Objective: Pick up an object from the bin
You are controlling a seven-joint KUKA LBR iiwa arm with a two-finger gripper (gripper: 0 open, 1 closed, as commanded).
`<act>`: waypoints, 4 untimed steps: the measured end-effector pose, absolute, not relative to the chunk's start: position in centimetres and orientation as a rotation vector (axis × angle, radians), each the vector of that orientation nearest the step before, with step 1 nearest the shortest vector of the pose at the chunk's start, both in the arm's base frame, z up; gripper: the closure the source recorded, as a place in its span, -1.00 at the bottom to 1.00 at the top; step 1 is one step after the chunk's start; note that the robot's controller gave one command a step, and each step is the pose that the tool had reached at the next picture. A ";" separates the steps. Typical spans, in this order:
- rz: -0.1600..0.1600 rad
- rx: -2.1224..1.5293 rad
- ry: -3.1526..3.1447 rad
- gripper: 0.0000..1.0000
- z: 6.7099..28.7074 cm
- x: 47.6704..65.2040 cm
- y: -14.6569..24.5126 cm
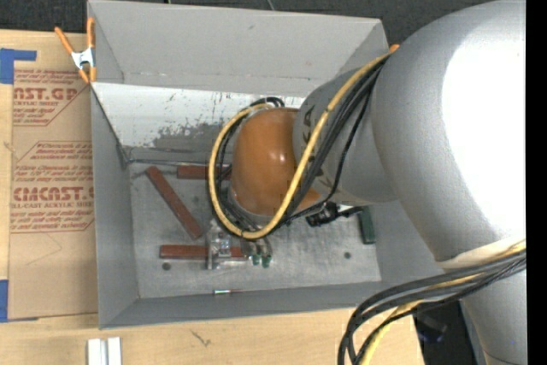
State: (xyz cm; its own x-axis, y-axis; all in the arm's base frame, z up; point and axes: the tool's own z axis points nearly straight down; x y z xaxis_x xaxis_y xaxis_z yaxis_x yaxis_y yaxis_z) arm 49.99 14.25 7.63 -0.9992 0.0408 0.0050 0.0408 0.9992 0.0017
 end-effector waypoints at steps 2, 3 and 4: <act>0.000 -0.056 -3.131 1.00 8.4 49.9 14.1; 0.000 0.013 -3.142 1.00 16.7 48.3 13.3; -0.001 -0.062 -3.141 1.00 19.1 50.5 13.4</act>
Offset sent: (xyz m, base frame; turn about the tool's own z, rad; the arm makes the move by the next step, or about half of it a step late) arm 0.0198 -0.0129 0.2107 -0.0850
